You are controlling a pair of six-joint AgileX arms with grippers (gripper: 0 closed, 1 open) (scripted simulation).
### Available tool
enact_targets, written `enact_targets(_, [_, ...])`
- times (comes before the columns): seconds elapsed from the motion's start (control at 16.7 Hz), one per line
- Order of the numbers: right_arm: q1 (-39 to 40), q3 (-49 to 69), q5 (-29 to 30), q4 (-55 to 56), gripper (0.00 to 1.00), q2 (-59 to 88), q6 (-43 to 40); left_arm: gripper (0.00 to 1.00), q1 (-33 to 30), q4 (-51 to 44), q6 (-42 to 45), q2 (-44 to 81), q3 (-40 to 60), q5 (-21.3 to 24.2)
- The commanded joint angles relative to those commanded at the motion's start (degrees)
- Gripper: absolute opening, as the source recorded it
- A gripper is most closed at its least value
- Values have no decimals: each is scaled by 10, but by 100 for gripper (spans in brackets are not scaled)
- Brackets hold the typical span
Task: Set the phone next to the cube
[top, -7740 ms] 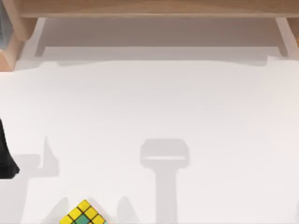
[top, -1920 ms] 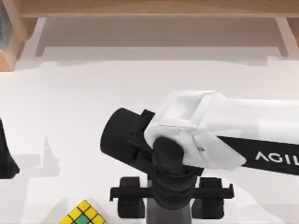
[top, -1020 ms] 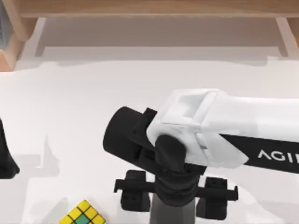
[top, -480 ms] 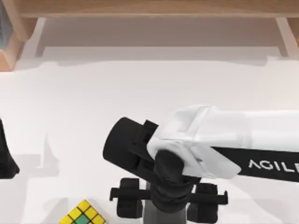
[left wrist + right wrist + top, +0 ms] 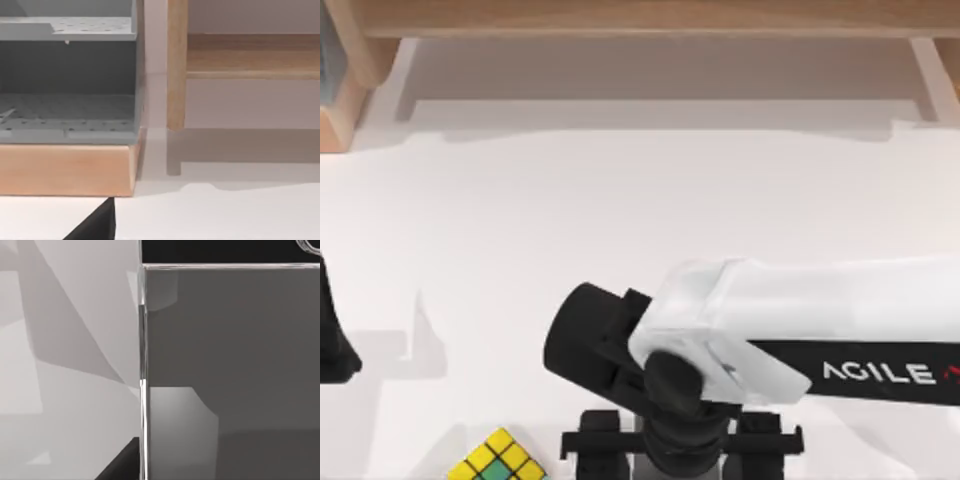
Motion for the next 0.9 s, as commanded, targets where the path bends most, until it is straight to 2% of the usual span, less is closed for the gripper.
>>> enact_targets(0.06, [0,0,0,0,0,0,0,100,0,0,0,0,0,0])
enact_targets(0.84, [0,0,0,0,98,0,0,100,0,0,0,0,0,0])
enact_targets(0.9, [0,0,0,0,100,0,0,100,0,0,0,0,0,0])
